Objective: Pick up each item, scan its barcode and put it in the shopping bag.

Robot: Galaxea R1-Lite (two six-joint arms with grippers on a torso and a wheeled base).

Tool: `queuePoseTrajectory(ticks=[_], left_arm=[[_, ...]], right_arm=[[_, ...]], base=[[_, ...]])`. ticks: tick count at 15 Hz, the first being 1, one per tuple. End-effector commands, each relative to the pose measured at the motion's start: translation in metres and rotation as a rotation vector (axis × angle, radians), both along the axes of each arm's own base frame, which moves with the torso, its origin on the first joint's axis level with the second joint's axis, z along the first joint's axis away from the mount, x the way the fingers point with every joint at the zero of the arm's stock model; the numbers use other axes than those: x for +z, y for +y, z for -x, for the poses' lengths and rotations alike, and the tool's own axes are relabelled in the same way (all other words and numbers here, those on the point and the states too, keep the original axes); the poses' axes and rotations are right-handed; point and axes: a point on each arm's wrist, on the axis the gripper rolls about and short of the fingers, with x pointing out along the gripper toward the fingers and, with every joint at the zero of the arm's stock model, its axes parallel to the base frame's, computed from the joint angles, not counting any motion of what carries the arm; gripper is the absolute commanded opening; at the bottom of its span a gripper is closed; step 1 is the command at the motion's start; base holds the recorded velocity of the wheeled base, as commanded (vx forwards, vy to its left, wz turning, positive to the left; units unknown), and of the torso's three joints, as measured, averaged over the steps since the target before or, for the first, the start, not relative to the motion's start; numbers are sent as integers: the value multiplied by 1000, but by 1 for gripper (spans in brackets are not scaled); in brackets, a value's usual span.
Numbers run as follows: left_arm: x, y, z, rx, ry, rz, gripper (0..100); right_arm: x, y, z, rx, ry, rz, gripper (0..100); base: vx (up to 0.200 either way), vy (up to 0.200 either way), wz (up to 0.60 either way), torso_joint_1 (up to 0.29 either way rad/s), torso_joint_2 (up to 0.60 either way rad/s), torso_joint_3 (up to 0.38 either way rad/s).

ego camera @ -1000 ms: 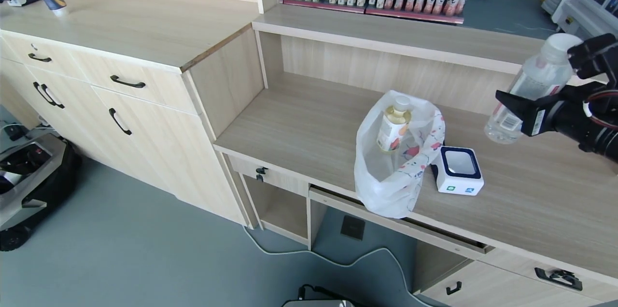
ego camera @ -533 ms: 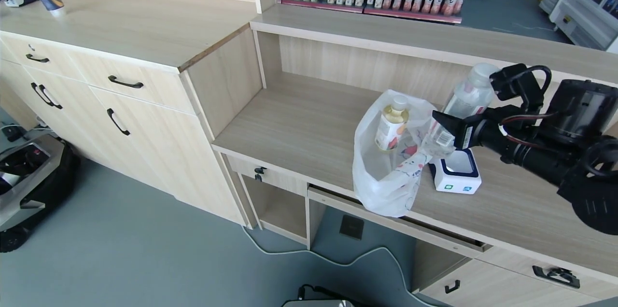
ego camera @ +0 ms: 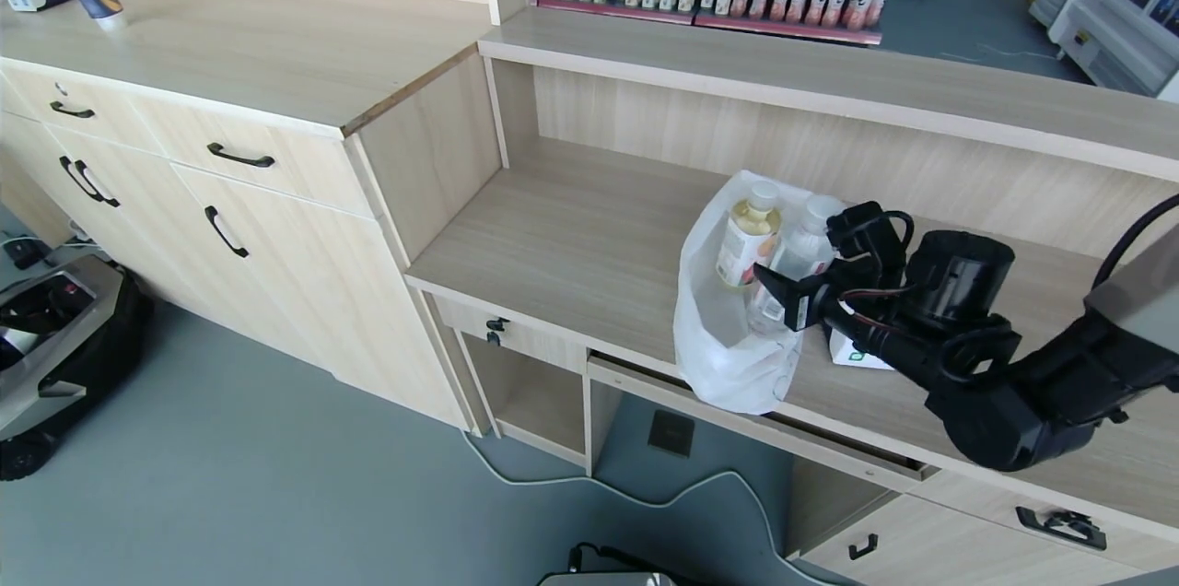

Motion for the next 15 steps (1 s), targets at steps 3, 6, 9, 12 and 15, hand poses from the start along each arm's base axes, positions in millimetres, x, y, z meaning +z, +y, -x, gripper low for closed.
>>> queuePoseTrajectory(ticks=[3, 6, 9, 12, 15], left_arm=[[0, 0, 0, 0, -1, 1, 100], [0, 0, 0, 0, -1, 1, 100], [0, 0, 0, 0, 0, 1, 100], [0, 0, 0, 0, 0, 1, 100], [0, 0, 0, 0, 0, 1, 100]], right_arm=[[-33, 3, -14, -3, 44, 11, 0], [-37, 7, -28, 0, -4, -5, 0], [-49, 10, -32, 5, 7, -7, 0], [-60, 15, -42, 12, -15, -13, 0], [-68, 18, -49, 14, -23, -14, 0]], base=[[0, 0, 0, 0, 0, 0], [0, 0, 0, 0, 0, 0], [0, 0, 0, 0, 0, 0], [0, 0, 0, 0, 0, 0], [0, 0, 0, 0, 0, 0]])
